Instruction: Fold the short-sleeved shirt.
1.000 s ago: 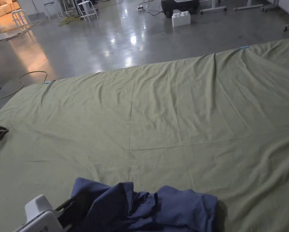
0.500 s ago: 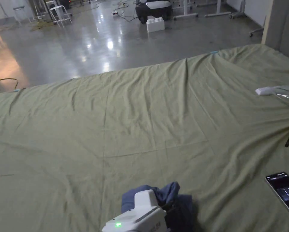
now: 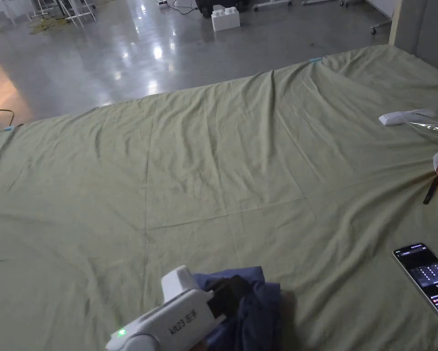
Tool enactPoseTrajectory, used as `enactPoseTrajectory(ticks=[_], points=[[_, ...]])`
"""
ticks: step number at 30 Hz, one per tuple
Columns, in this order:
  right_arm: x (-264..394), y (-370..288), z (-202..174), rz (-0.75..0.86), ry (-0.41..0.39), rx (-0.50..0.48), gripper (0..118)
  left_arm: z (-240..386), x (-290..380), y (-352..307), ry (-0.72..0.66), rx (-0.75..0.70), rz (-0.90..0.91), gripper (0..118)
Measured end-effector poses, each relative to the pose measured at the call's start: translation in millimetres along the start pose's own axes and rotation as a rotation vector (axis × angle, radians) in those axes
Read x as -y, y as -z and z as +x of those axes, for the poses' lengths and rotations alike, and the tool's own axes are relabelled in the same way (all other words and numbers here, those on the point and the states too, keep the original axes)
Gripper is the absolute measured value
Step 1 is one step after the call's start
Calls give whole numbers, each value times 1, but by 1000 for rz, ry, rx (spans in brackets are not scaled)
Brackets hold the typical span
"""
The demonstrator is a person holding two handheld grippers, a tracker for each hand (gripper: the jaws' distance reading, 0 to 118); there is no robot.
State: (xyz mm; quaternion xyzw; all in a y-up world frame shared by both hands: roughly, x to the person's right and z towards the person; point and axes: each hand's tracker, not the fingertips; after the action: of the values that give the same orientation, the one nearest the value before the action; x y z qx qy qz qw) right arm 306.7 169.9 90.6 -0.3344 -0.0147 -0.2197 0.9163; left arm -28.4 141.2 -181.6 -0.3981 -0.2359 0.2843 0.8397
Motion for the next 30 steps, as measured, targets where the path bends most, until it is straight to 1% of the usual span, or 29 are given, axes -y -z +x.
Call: enactPoseTrajectory(ticks=[1,3,4,5,6,9,10,12,13,14,15,16,18,19,20,22,23,24,25,26,27,28,29,30], points=[[0,0,-1,-2,-4,2,0,-2,7,14,0,1,-44,1],[-1,-1,-4,-6,-15,8,0,-6,22,46,24,-103,-155,0],[-1,-1,-5,-9,-23,10,0,-8,28,58,90,-137,-167,0],[-2,-1,-7,-13,-36,15,0,-10,31,63,139,-108,-141,0],[-2,0,-7,-18,-46,18,0,-7,29,63,139,-101,-101,0],[-3,11,-11,-51,-80,13,0,5,25,59,131,-146,-116,0],[-5,19,-16,-66,-97,0,0,7,24,58,155,-147,-119,0],[-14,39,-32,-86,-196,-77,0,17,15,37,136,-124,-102,0],[-18,50,-40,-94,-239,-107,0,20,10,24,120,-72,-63,0],[-25,69,-51,-106,-264,-126,0,26,4,6,119,0,-8,0],[-31,88,-63,-114,-274,-156,0,31,-2,-12,137,27,32,0],[-37,104,-74,-123,-277,-198,0,33,-7,-28,154,24,62,0],[-50,137,-103,-139,-287,-322,0,34,-16,-61,188,-14,99,0],[-57,152,-117,-147,-301,-365,0,29,-20,-74,186,-12,101,0],[-64,168,-132,-157,-332,-381,0,23,-25,-88,176,-5,105,0],[-72,200,-154,-175,-396,-346,0,5,-30,-106,118,7,106,0],[-76,219,-159,-216,-416,-313,0,-5,-32,-113,84,2,104,0],[-75,240,-162,-269,-440,-261,1,-17,-32,-117,60,-30,100,1],[-72,257,-162,-320,-484,-187,1,-26,-31,-121,55,-59,106,3],[-65,278,-160,-408,-539,-97,1,-36,-30,-125,49,-88,105,9],[-58,291,-154,-446,-540,-80,1,-45,-29,-128,41,-97,100,18],[-60,290,-150,-380,-496,-136,1,-53,-28,-128,27,-79,95,40],[-69,284,-150,-378,-398,-124,1,-62,-27,-129,-17,-25,75,64],[-72,285,-150,-413,-345,-111,1,-72,-27,-127,-50,16,68,85]])
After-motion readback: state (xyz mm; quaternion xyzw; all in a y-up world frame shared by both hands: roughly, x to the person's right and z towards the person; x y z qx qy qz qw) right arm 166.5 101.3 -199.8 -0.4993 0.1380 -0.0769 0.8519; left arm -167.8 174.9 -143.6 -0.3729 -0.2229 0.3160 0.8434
